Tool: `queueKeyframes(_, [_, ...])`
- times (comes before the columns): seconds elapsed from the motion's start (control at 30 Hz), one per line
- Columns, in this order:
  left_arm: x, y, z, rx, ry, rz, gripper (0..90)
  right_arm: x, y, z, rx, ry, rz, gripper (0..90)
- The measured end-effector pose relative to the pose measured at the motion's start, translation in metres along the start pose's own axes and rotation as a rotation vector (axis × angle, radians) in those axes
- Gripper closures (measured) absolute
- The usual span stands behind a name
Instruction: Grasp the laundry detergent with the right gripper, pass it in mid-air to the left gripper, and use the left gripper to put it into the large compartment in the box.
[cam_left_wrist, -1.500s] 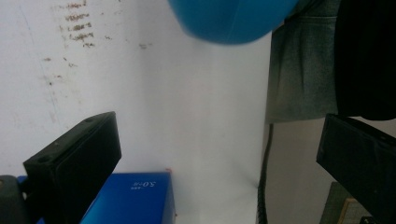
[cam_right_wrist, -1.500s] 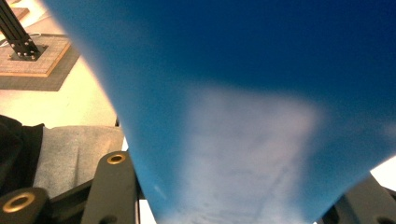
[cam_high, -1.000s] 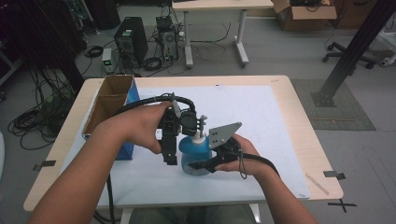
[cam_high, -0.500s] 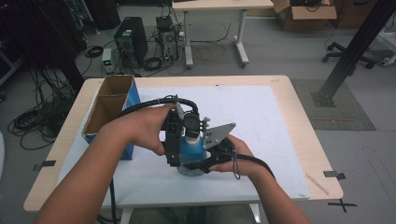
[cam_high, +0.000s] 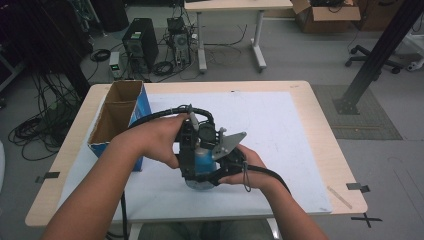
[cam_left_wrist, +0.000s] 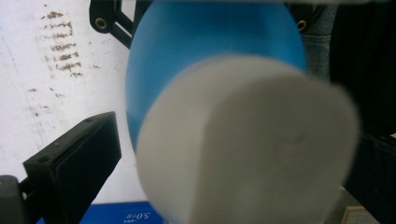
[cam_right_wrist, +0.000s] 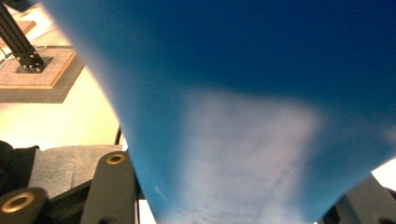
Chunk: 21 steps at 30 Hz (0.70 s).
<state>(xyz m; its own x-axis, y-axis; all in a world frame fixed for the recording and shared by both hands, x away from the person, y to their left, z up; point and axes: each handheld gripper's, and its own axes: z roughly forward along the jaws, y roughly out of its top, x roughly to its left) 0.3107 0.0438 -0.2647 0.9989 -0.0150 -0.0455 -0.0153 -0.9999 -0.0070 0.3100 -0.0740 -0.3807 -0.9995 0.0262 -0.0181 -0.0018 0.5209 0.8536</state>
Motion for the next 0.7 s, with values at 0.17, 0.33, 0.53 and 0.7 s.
queueKeyframes(0.17, [0.0003, 0.0009, 0.0003, -0.001, 0.002, -0.003, 0.2, -0.0012, 0.0005, 0.0023, -0.004, -0.001, -0.005, 45.2])
queueKeyframes(0.33, [0.0007, 0.0034, 0.0013, -0.003, 0.008, -0.006, 0.2, -0.0009, 0.0019, 0.0037, -0.010, 0.000, -0.006, 45.2])
queueKeyframes(0.53, [0.0006, 0.0055, 0.0018, -0.007, 0.012, -0.009, 0.4, -0.0006, 0.0026, 0.0035, -0.011, -0.001, -0.009, 45.2])
queueKeyframes(0.7, [0.0005, 0.0058, 0.0011, -0.013, 0.017, -0.009, 2.2, -0.0004, 0.0025, 0.0041, -0.008, 0.001, -0.005, 45.1])
